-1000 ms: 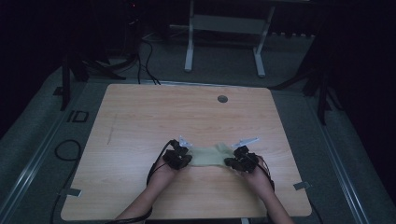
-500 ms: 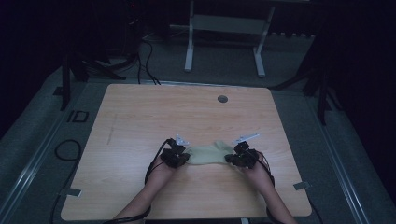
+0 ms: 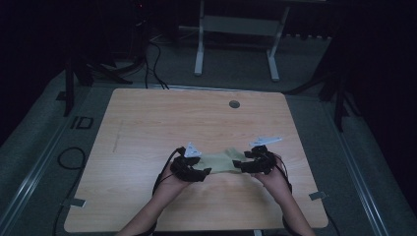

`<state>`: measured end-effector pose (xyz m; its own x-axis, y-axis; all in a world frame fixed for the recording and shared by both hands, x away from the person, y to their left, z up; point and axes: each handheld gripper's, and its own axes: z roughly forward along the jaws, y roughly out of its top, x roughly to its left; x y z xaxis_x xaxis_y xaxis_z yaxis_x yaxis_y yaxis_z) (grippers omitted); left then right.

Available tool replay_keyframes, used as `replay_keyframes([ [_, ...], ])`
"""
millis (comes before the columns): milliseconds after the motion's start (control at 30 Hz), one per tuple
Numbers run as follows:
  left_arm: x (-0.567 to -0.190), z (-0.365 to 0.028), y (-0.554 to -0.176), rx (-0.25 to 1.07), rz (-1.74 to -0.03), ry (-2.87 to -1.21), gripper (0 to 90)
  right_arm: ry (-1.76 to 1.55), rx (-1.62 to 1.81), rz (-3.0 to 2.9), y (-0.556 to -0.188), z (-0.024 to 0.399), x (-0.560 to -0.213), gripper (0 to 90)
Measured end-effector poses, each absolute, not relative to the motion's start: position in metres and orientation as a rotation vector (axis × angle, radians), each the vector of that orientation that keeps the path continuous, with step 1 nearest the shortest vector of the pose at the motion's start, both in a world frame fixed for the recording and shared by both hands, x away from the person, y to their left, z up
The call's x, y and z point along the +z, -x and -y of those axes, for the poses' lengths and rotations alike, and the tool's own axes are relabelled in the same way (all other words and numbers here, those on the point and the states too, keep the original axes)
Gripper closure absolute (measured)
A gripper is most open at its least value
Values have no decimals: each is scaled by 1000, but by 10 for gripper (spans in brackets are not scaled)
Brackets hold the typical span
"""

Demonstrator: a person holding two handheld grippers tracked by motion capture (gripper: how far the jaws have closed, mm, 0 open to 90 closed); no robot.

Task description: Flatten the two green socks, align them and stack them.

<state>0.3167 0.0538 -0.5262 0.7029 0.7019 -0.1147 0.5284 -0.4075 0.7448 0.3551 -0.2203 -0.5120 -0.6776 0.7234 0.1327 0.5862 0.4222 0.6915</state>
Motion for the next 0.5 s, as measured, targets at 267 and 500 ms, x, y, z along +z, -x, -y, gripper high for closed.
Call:
replay_keyframes([
  [267, -535, -69, -316, 253, -1006, -2082, 74, -1109, 1147, -2518, -347, 229, -518, 144],
  [500, -542, -80, -313, 287, -1021, -2072, 19, -1095, 1115, -2507, -344, 235, -528, 138],
])
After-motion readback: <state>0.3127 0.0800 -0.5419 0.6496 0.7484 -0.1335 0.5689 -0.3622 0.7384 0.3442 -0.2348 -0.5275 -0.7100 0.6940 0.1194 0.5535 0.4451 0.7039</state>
